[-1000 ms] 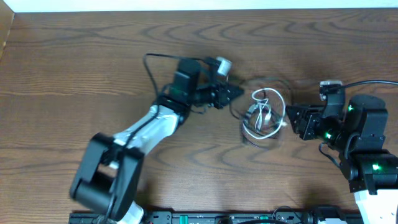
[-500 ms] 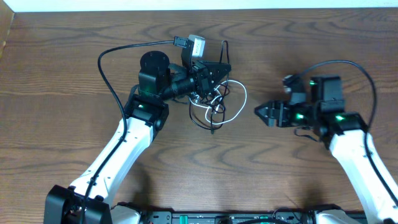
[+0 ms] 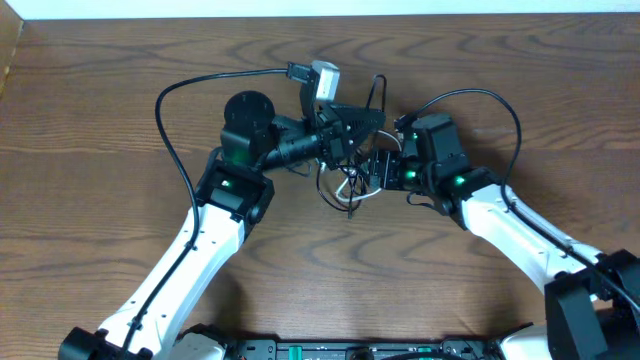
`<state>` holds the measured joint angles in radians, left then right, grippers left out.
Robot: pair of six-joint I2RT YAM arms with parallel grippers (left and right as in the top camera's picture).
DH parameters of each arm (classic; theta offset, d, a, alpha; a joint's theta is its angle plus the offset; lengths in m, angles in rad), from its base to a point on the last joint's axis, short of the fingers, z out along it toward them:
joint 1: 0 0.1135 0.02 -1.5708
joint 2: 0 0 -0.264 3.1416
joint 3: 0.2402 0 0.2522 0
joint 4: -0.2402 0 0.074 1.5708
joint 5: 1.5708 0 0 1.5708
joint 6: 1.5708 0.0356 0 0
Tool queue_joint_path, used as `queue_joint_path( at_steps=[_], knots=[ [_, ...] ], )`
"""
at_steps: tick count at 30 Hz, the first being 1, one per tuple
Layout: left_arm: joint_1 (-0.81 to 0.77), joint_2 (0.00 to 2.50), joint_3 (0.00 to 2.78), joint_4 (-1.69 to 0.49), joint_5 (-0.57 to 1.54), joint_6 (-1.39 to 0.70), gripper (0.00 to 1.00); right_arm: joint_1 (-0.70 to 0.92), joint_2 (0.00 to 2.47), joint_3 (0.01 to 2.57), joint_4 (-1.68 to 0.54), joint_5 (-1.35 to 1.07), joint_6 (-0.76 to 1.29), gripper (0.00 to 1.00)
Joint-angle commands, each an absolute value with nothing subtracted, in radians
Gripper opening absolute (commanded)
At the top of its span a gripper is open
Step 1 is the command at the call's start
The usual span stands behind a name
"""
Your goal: Untangle cables
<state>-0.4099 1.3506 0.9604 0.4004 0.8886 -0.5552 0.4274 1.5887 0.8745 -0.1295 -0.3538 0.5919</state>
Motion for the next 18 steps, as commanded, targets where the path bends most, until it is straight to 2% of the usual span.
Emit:
queue_joint_path(
  at_steps=[1, 7, 12, 14, 15, 17, 18],
  knots=[
    [-0.433, 1.329, 0.969, 0.410, 0.904, -0.563, 0.07, 0.445, 1.618, 0.888, -0.107, -0.285, 0.673, 0.78],
    [-0.438, 1.329, 0.969, 0.426, 0.896, -0.564, 0.07, 0.471, 1.623, 0.888, -0.107, -0.270, 0.681, 0.73],
    [-0.438, 1.328, 0.969, 0.455, 0.896, -0.582, 0.07, 0.494, 1.623, 0.888, -0.098, -0.237, 0.749, 0.82],
    [-0.438, 1.328, 0.969, 0.455, 0.896, -0.582, 0.07, 0.507, 1.623, 0.888, -0.097, -0.196, 0.797, 0.77],
    [-0.438, 1.327, 0.969, 0.455, 0.896, -0.582, 0.07, 0.513, 1.623, 0.888, -0.099, -0.181, 0.800, 0.66],
    [-0.438, 1.324, 0.969, 0.458, 0.896, -0.582, 0.07, 0.533, 1.623, 0.888, -0.110, -0.144, 0.800, 0.18],
    [-0.438, 1.324, 0.969, 0.461, 0.894, -0.582, 0.07, 0.538, 1.623, 0.888, -0.113, -0.140, 0.800, 0.06]
  ],
)
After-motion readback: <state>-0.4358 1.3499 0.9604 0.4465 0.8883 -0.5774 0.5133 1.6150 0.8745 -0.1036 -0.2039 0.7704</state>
